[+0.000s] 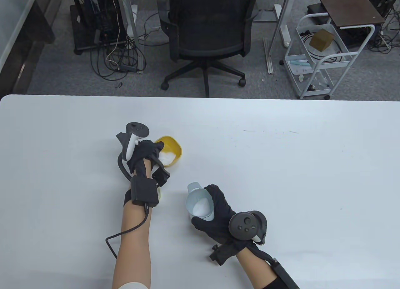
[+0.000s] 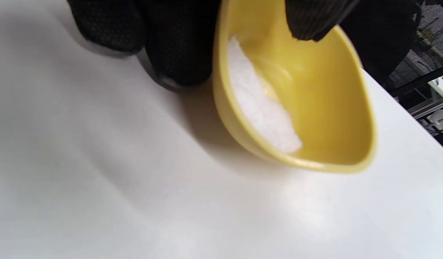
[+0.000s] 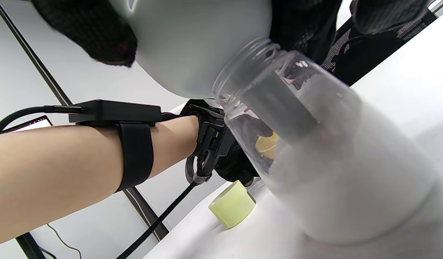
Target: Unscrew the press dispenser and pour salt into it
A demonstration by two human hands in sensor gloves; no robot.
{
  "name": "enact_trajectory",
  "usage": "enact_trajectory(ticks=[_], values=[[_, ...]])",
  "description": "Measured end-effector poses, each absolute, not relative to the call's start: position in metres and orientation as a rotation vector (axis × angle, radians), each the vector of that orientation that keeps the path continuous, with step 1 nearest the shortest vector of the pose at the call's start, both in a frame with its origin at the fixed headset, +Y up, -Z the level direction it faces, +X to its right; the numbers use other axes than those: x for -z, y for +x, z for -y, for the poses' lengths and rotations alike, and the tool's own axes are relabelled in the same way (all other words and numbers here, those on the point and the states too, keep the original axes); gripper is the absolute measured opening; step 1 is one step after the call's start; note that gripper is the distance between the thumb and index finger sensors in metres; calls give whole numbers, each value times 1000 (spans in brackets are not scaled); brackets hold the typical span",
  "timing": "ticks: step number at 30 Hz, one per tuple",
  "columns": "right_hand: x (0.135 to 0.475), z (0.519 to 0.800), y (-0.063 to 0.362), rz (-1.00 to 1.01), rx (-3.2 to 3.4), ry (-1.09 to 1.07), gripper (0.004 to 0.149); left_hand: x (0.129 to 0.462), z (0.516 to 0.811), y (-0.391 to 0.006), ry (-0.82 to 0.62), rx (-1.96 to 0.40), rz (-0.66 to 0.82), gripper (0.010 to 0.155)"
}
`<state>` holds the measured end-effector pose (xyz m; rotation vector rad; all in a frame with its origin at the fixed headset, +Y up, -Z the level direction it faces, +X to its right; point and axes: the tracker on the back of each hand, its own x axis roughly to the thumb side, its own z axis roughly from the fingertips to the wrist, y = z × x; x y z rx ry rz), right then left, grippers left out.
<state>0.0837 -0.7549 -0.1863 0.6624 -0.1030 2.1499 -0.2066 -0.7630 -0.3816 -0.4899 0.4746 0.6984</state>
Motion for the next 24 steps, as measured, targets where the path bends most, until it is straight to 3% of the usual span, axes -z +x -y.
enact_trajectory(ticks=[3,7,11,16,20,24], values=[[186,755,84,99,-2147,659,112,375,758,-206,-440,-708,-401,93],[186,755,83,98,-2143,655,111,358,739,-204,-307,-659,-298,97],[186,755,82,96,-2138,649,111,317,707,-197,-93,-525,-67,92],[186,755,83,95,-2133,652,111,251,677,-194,27,-473,105,91],[186,755,83,91,-2128,649,111,204,677,-195,131,-459,147,90],[187,755,83,85,-2125,649,111,172,696,-196,143,-458,166,89]])
